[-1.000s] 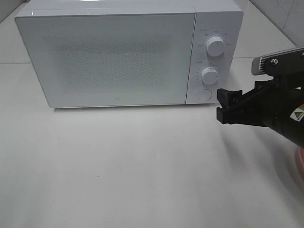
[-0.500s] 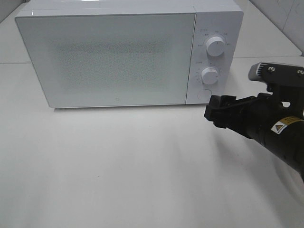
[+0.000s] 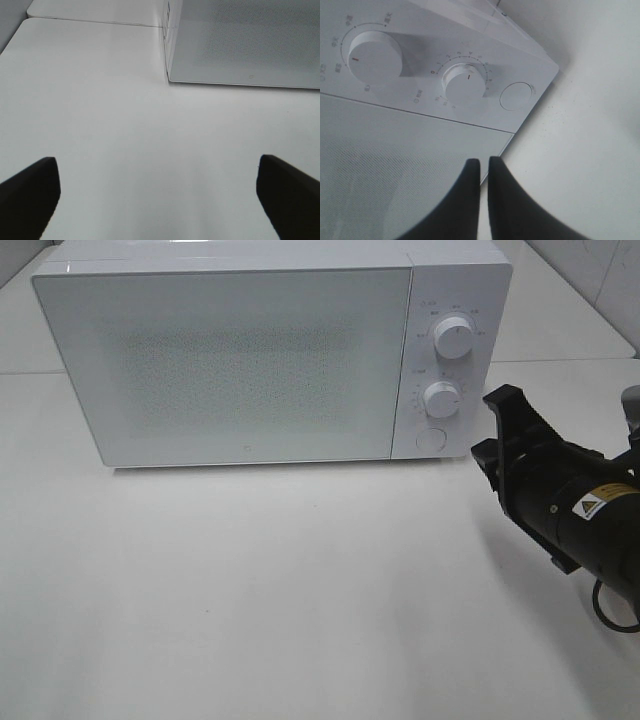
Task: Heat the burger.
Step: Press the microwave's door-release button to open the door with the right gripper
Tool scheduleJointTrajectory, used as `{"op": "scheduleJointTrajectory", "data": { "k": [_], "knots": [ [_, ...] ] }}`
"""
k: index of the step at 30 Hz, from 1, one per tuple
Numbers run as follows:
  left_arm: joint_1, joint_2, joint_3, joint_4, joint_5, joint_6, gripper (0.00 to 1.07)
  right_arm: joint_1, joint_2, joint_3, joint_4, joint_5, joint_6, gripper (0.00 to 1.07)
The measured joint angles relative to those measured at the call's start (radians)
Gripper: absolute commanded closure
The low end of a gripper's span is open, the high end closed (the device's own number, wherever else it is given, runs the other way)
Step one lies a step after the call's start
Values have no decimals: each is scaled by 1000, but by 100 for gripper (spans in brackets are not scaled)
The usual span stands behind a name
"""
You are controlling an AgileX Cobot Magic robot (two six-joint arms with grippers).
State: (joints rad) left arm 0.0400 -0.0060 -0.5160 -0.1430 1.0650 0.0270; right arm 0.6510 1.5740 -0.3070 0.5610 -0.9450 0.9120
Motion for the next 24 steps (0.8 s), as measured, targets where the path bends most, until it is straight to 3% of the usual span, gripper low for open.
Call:
{"op": "scheduleJointTrajectory", "data": {
  "k": [9, 24],
  "knots": [
    [0, 0, 0, 0, 0, 0, 7, 0, 0, 0, 4, 80, 225, 107],
    [0, 0, 0, -1, 0, 0, 7, 0, 103, -15, 9, 61, 287, 107]
  ]
}}
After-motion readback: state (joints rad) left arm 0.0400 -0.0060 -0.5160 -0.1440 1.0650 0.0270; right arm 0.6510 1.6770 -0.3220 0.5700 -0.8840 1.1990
